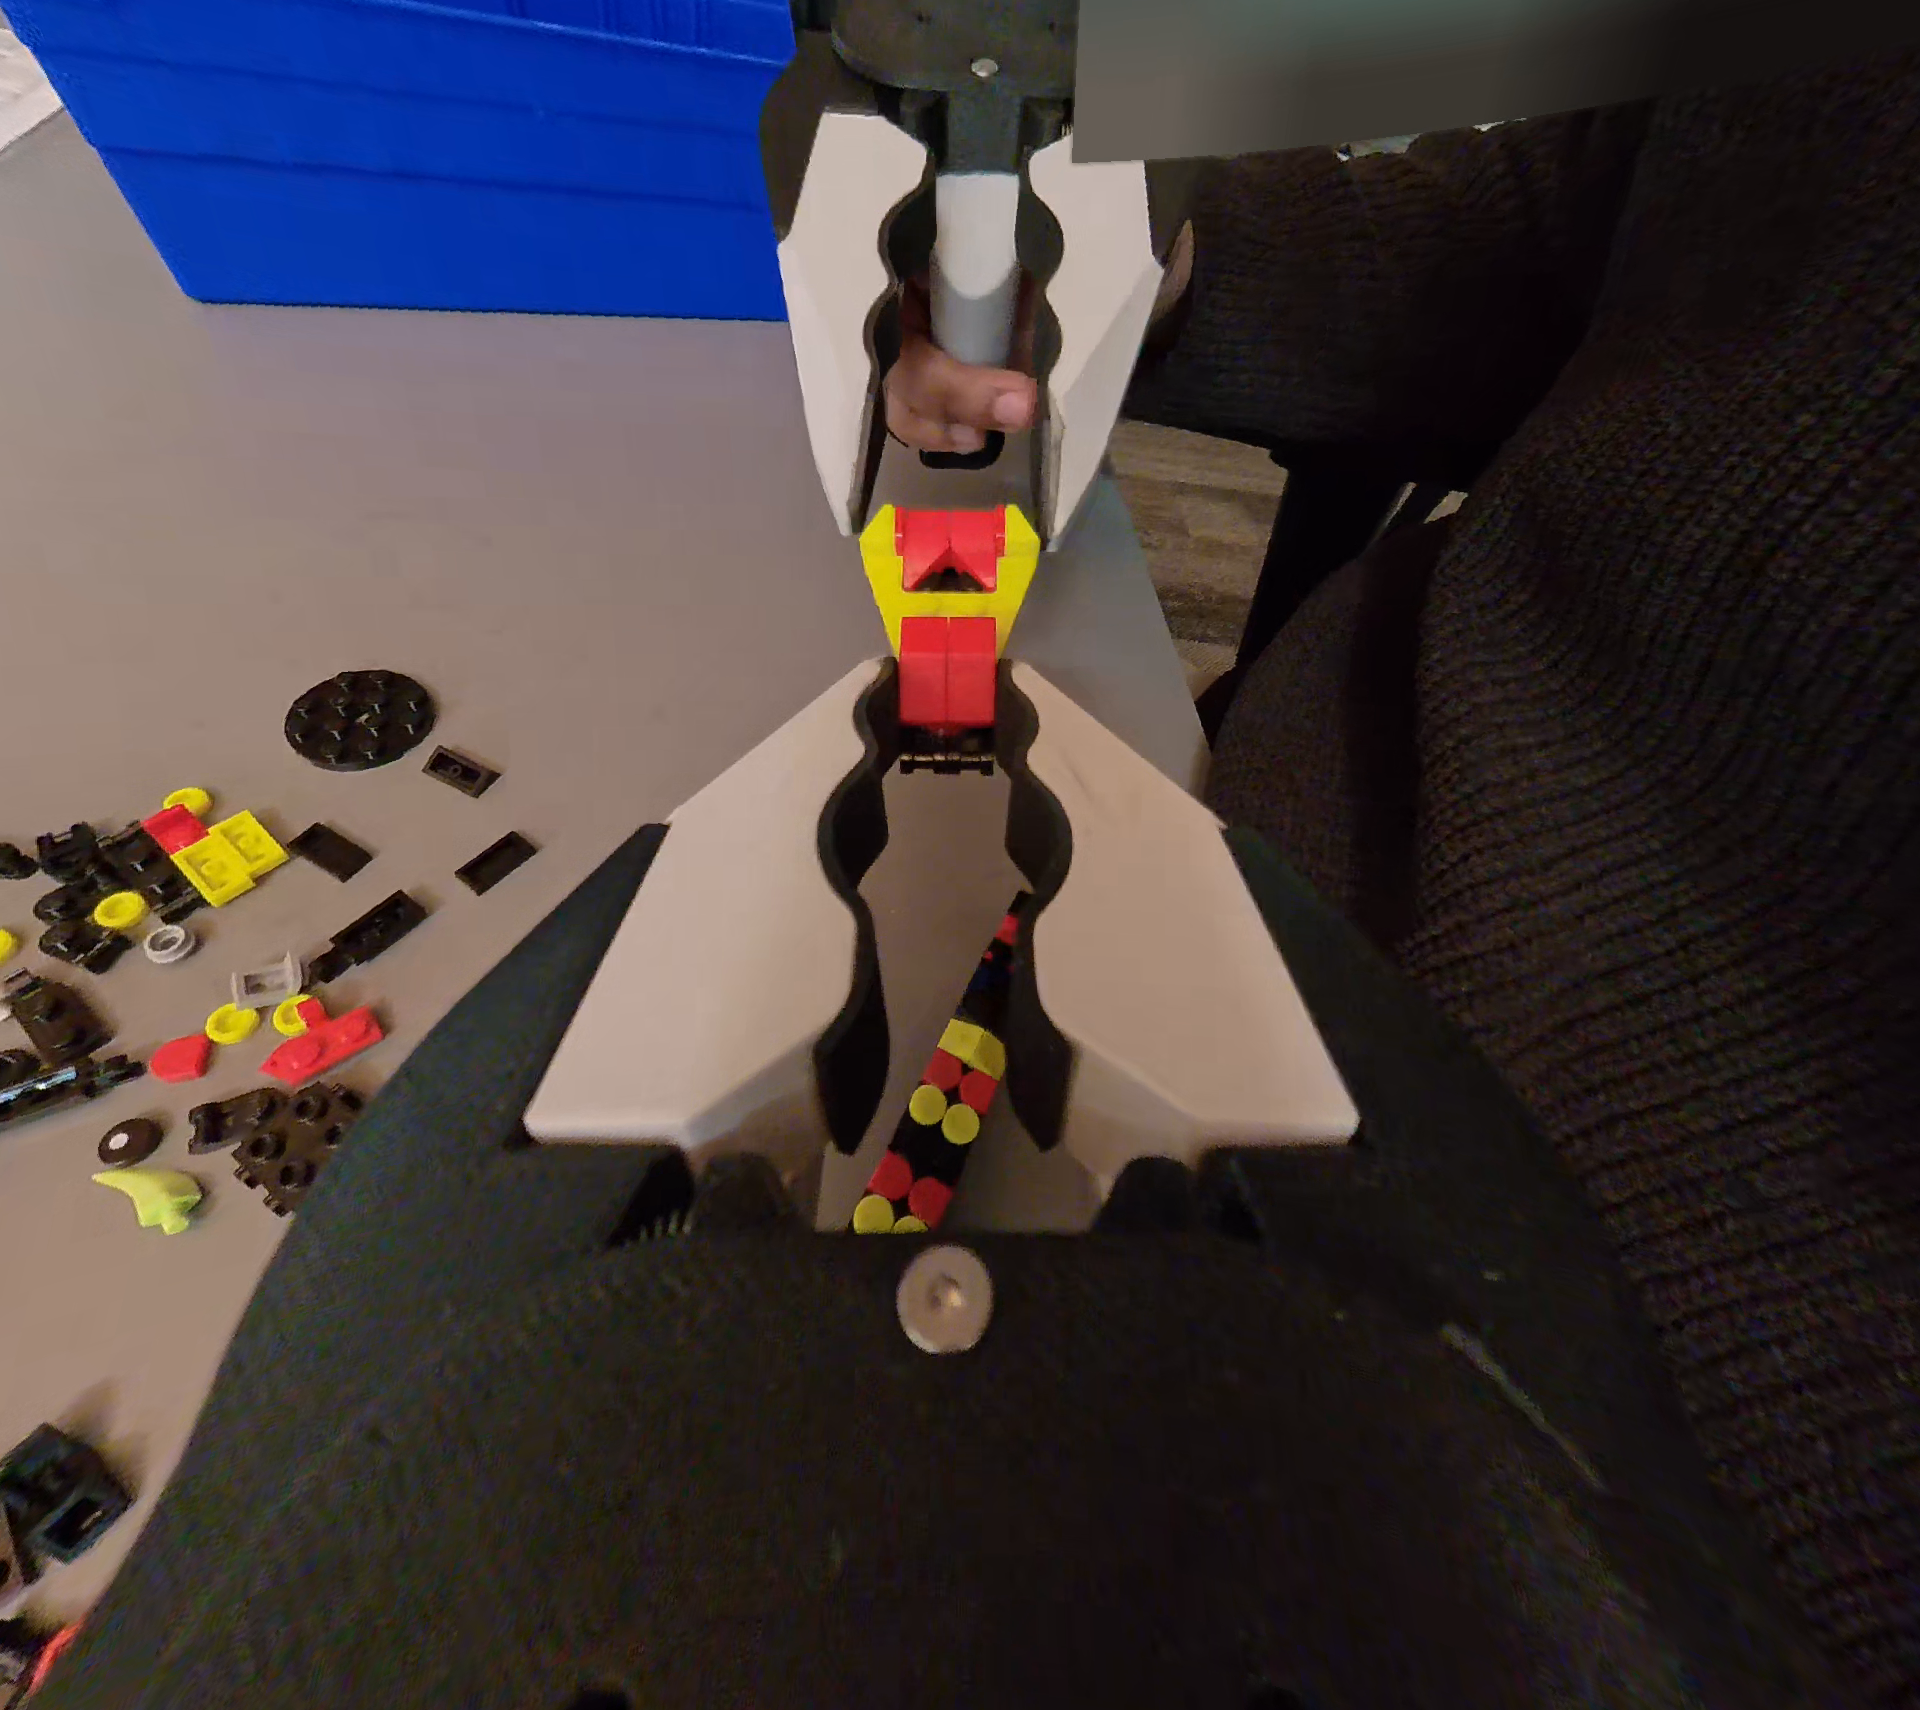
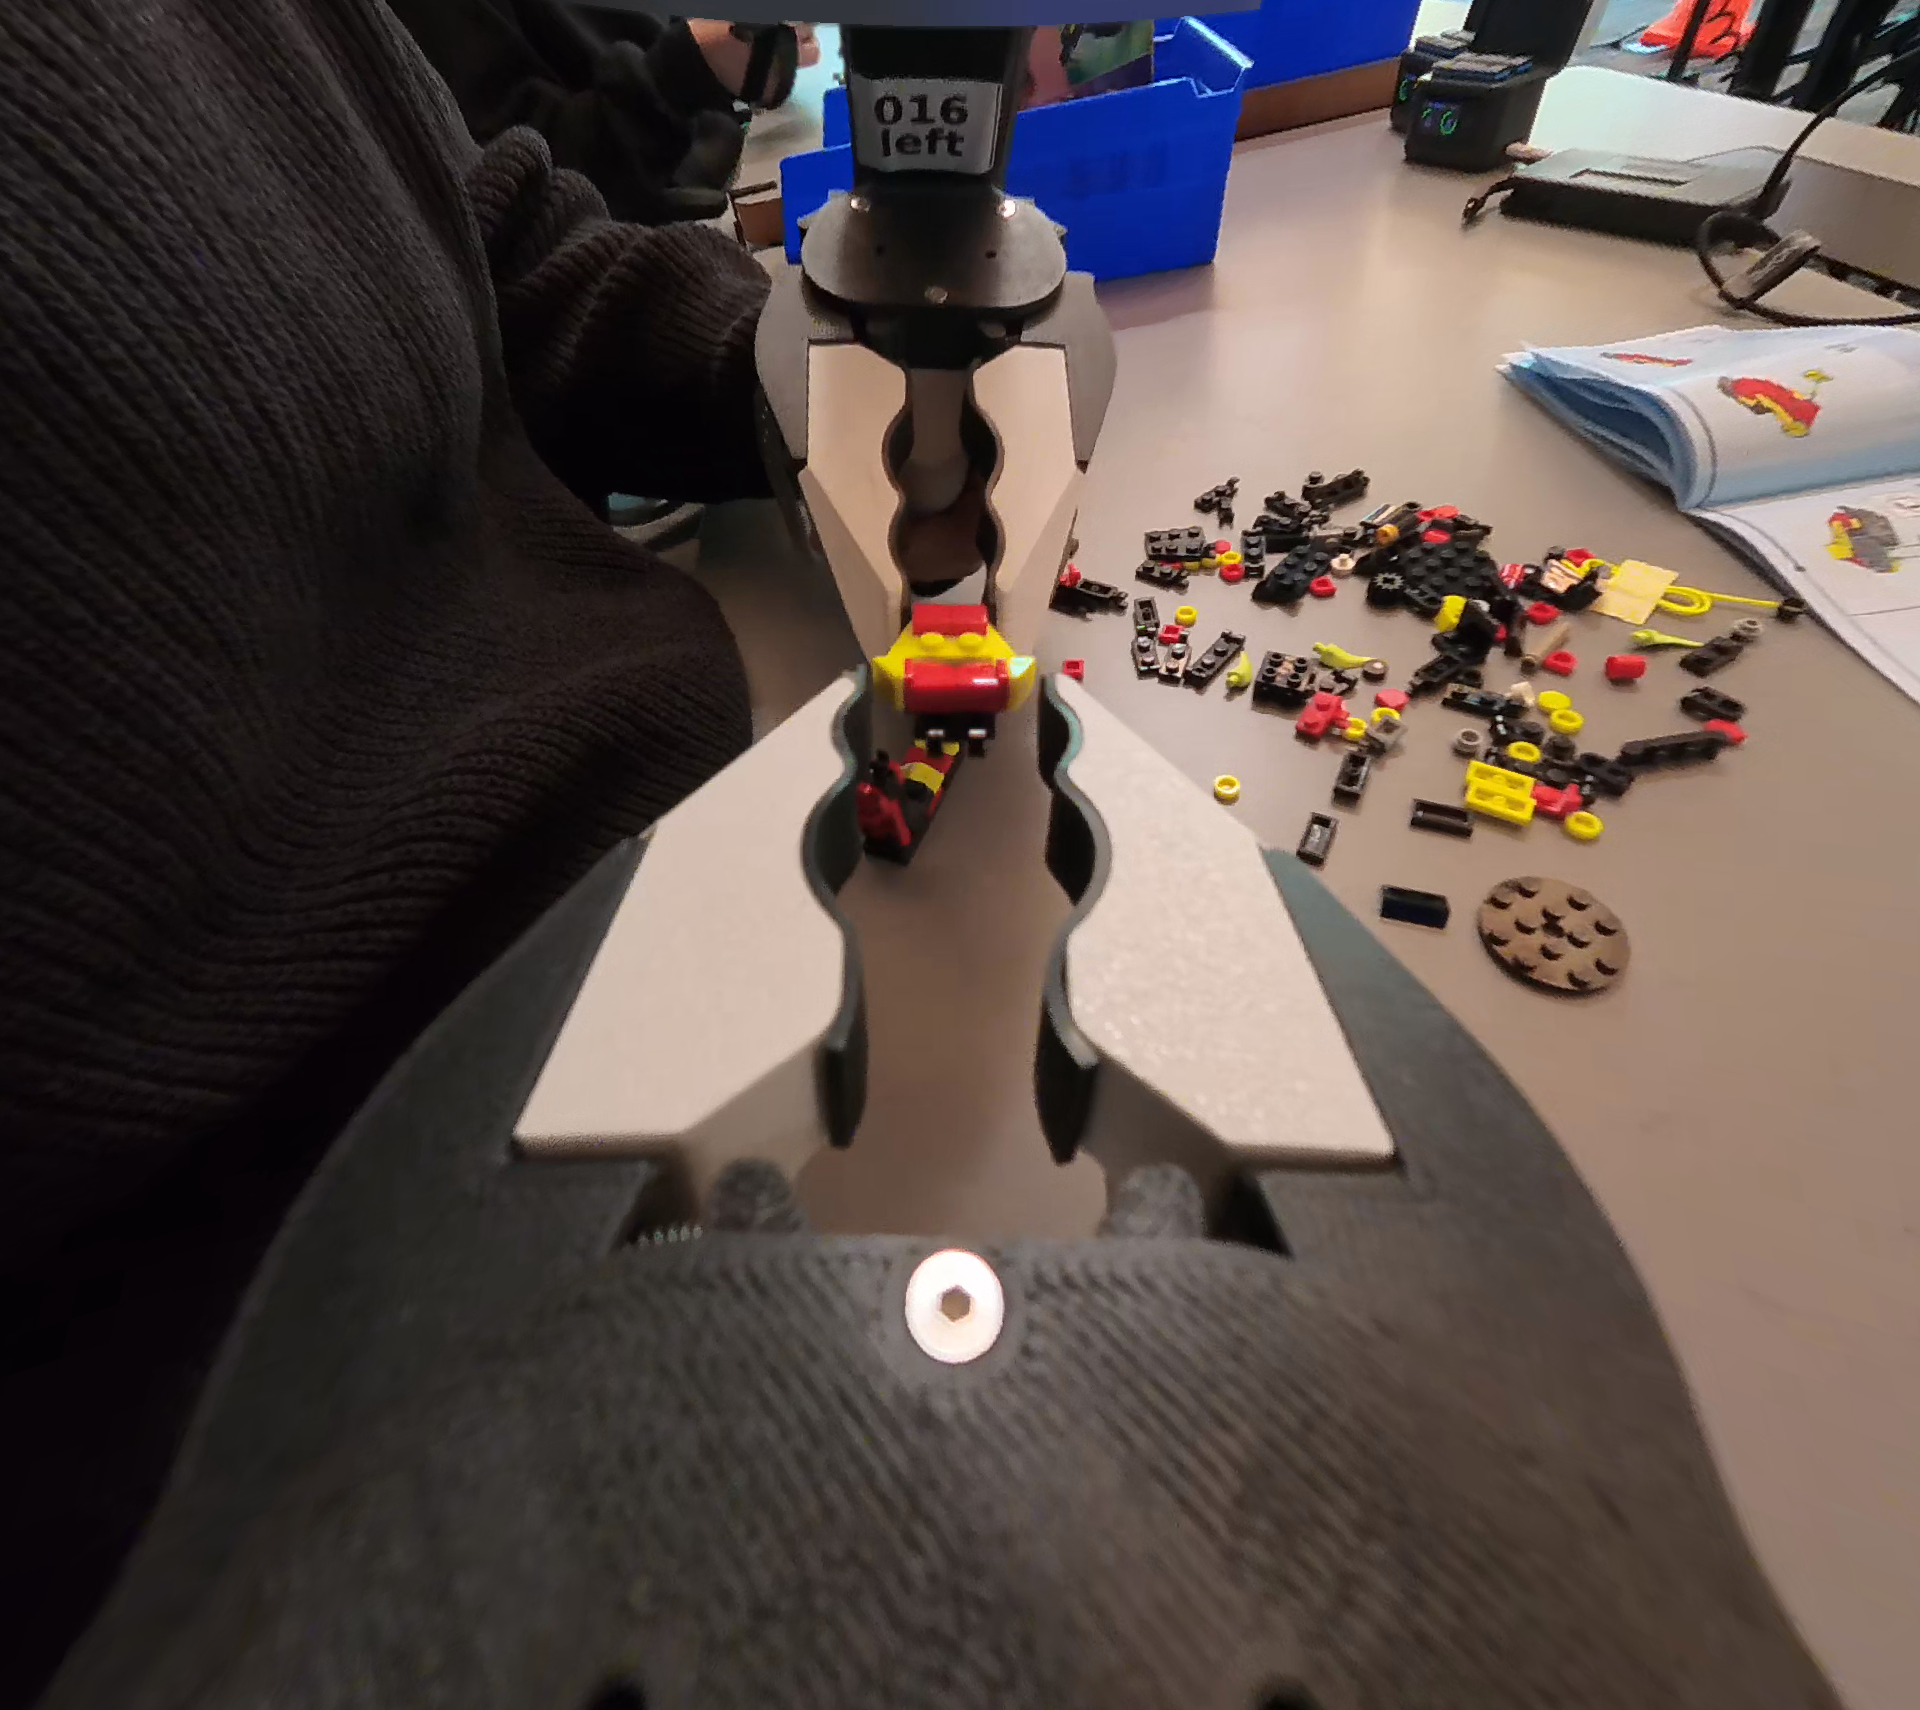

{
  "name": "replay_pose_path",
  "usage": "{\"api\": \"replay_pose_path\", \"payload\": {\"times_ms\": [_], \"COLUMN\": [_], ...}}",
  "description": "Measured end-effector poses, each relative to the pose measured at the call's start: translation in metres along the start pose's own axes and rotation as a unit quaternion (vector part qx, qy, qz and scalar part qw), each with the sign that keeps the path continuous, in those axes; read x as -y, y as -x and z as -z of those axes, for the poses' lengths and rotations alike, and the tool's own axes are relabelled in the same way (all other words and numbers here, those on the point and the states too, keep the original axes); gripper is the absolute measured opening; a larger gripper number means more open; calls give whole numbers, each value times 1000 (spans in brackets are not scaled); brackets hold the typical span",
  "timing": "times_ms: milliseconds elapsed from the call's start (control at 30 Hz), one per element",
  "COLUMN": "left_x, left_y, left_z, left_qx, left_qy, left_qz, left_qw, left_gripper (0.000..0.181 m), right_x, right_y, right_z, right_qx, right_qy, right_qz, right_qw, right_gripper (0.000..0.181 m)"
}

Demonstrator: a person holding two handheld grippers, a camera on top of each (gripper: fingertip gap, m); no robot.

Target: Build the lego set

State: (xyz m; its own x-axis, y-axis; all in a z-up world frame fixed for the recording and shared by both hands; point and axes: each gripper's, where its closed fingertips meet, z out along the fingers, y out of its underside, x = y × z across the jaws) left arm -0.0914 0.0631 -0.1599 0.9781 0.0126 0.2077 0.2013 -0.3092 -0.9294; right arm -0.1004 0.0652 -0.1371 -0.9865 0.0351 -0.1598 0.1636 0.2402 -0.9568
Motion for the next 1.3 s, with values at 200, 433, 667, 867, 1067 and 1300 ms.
{"api": "replay_pose_path", "payload": {"times_ms": [200,433,667,867,1067,1300], "left_x": [1,2,1,0,0,2], "left_y": [-1,-2,-2,-2,-3,-4], "left_z": [0,0,0,-1,-1,-2], "left_qx": [-1,-2,-2,-4,-4,-6], "left_qy": [-2,-4,-3,1,1,-5], "left_qz": [2,0,2,1,1,6], "left_qw": [1000,1000,1000,1000,1000,1000], "left_gripper": [16,16,16,16,15,15], "right_x": [0,-3,-3,-1,0,1], "right_y": [2,3,2,2,4,5], "right_z": [0,-1,-1,0,1,2], "right_qx": [6,6,5,6,12,17], "right_qy": [-1,11,9,3,1,-6], "right_qz": [-5,4,1,-3,-5,-10], "right_qw": [1000,1000,1000,1000,1000,1000], "right_gripper": [25,27,28,29,26,25]}}
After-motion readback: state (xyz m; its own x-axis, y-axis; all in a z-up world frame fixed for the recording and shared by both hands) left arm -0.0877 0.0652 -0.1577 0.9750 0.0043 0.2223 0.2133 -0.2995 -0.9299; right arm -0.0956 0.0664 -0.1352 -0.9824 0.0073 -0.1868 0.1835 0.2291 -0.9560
